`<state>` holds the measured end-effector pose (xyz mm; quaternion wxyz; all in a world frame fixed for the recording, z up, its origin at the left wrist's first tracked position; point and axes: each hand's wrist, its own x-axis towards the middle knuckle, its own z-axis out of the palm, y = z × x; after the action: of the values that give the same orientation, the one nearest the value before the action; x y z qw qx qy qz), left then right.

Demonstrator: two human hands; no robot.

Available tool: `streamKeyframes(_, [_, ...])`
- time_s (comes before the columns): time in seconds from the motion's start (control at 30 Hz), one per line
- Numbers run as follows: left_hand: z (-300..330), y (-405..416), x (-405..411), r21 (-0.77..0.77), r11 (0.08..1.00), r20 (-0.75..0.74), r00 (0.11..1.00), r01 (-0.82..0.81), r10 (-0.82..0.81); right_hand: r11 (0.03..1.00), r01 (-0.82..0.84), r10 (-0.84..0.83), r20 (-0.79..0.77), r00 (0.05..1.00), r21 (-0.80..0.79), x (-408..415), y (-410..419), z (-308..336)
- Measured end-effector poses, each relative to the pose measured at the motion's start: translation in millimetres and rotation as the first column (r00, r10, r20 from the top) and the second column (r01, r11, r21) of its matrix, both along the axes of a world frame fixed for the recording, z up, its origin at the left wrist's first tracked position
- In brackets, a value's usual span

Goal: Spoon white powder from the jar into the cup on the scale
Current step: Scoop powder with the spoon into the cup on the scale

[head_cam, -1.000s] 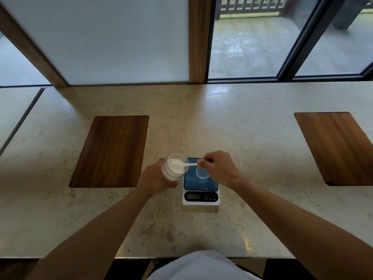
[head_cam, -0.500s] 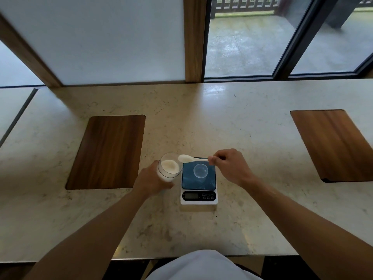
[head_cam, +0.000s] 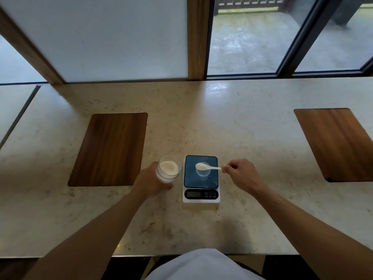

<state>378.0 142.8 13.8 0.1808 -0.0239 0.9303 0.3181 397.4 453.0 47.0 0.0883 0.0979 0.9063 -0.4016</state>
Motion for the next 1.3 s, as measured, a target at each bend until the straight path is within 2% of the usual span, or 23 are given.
streamKeyframes(0.43, [-4, -4, 6, -0.002, 1.000, 0.006, 1.000, 0.000, 0.000, 0.995, 0.075, -0.080, 0.077, 0.994, 0.060, 9, -4, -26])
streamKeyframes(0.93, [-2, -3, 10, 0.008, 1.000, 0.028, 1.000, 0.004, -0.004, 0.987, 0.129, -0.136, 0.061, 0.989, 0.096, 0, -11, -30])
streamKeyframes(1.3, [-2, 0, 9, 0.022, 1.000, 0.021, 1.000, 0.019, -0.019, 0.983, 0.083, -0.084, 0.000, 0.996, 0.161, 0, -15, -32])
